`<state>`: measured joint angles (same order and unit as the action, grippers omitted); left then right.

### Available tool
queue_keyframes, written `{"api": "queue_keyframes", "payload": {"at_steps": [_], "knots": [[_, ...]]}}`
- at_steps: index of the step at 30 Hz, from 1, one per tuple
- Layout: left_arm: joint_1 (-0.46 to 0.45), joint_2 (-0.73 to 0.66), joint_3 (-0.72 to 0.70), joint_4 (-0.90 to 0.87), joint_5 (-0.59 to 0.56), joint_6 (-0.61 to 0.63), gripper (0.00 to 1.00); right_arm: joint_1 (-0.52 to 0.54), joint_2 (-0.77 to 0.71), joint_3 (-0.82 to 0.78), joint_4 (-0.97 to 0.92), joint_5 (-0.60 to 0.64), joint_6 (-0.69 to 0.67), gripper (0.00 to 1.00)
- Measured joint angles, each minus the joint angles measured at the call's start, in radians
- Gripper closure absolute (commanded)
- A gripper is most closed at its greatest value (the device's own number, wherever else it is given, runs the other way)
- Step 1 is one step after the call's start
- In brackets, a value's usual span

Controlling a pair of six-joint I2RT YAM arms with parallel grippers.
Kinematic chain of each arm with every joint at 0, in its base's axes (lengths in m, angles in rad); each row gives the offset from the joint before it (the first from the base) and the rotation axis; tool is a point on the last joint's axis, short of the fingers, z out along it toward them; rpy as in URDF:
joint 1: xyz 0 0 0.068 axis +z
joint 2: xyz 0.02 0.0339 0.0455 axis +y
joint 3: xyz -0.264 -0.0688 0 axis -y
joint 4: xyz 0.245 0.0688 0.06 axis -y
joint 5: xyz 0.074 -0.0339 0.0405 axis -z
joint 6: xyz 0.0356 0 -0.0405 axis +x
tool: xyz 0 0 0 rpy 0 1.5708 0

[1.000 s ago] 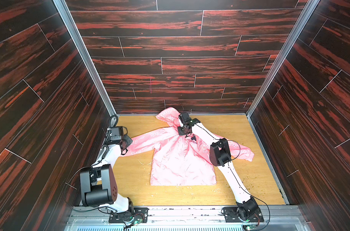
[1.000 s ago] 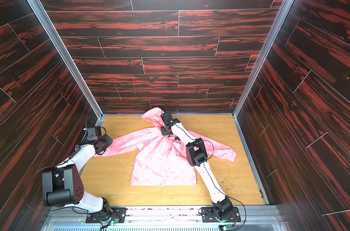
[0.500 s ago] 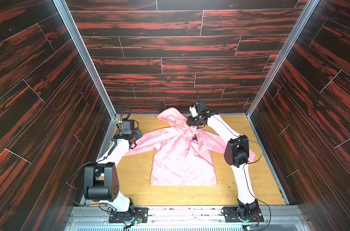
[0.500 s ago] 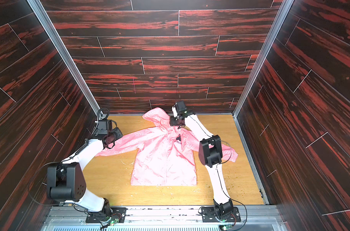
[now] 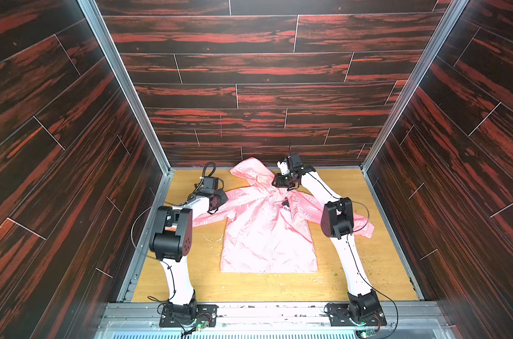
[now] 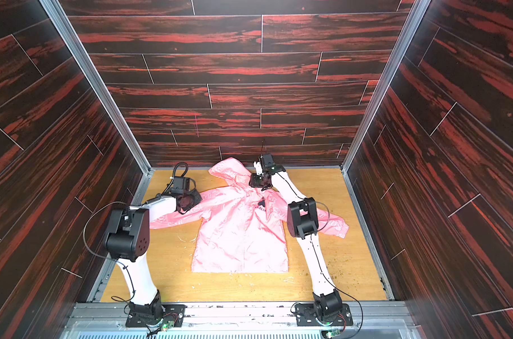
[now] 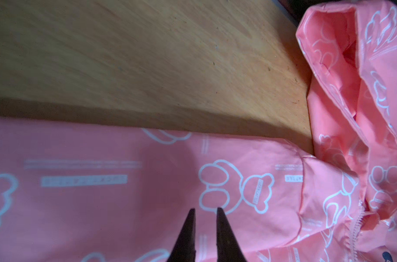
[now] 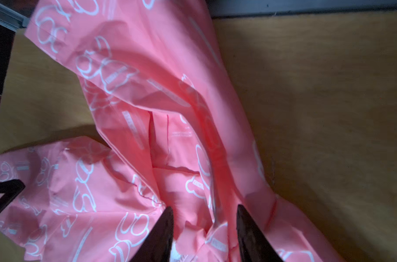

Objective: Unzip the jacket
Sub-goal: Smooth out the jacket at the center of the board, then reset both arms

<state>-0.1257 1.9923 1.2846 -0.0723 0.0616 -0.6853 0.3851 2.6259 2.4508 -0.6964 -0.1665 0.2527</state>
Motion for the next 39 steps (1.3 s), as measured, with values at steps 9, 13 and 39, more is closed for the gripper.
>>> {"api": "queue_keyframes", "payload": {"at_steps": [9, 13, 39], "knots": [[-0.027, 0.070, -0.013, 0.046, 0.007, -0.089, 0.96, -0.005, -0.092, -0.306, 0.170, -0.021, 0.020, 0.67], [-0.028, 0.036, -0.099, 0.131, -0.009, -0.126, 0.98, -0.003, -0.190, -0.511, 0.308, -0.030, 0.047, 0.70], [-0.025, -0.778, -0.385, 0.190, -0.274, 0.322, 0.01, -0.128, -1.144, -1.320, 0.606, 0.248, -0.065, 0.19]]}}
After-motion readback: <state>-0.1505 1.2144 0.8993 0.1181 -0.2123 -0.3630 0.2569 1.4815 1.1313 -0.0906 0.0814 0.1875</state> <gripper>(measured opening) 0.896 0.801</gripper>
